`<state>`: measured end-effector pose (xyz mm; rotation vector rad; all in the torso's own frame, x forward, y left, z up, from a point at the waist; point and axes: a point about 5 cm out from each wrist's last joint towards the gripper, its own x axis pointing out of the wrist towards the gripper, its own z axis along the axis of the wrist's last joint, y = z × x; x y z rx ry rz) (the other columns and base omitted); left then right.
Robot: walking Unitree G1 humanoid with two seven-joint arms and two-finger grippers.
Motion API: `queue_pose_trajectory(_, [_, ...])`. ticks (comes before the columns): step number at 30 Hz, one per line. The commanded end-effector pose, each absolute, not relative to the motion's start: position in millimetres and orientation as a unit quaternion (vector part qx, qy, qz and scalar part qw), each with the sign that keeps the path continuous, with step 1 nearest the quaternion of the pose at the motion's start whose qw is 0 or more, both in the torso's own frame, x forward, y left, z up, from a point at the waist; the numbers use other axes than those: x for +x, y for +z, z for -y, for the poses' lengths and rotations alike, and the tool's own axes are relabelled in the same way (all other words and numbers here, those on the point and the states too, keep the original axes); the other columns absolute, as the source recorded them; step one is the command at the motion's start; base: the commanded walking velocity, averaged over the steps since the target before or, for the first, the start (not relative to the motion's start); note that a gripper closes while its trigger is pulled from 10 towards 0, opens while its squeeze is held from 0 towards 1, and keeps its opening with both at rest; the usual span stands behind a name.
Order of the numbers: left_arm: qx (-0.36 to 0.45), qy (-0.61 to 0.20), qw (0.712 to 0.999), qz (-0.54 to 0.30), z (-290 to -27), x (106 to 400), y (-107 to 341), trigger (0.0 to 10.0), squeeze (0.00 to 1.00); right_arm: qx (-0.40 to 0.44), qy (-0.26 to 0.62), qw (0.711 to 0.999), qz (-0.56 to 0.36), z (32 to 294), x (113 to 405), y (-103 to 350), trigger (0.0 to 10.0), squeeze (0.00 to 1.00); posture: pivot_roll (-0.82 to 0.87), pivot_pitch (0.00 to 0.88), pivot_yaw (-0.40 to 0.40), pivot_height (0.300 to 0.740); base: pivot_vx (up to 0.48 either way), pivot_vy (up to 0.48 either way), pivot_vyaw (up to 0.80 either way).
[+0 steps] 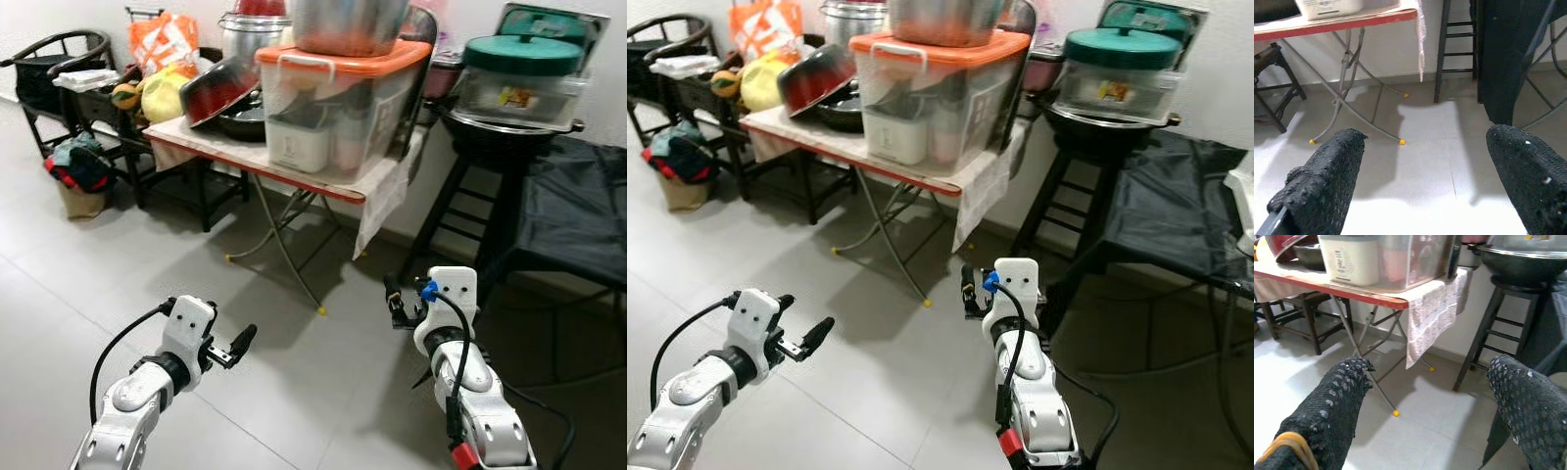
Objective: Building children table
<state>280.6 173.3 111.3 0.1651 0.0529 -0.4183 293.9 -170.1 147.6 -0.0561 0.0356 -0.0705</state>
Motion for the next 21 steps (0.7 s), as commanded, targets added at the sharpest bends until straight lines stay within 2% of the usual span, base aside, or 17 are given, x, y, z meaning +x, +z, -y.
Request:
queue_pose_trajectory(1, [0.086,-0.21,0.973,-0.031,-172.3,278.6,107.6,10.0,0.0,-0.034,-0.039,0.998,-0.028,172.7,292.6,142.8,10.0,0.0,0.08,0.0,-0.057,0.74,0.0,0.0,0.0])
queue_pose_trajectory(14, [0.111,-0.196,0.973,-0.052,-178.1,275.2,98.7,10.0,0.0,-0.038,-0.037,0.998,-0.039,174.5,289.6,140.1,10.0,0.0,0.07,0.0,-0.057,0.74,0.0,0.0,0.0])
queue_pose_trajectory(21, [0.12,-0.159,0.977,-0.08,-199.4,269.8,93.5,10.0,0.0,-0.028,-0.032,0.996,-0.073,174.4,285.4,132.5,10.0,0.0,0.08,0.0,-0.06,0.725,0.0,0.0,0.0])
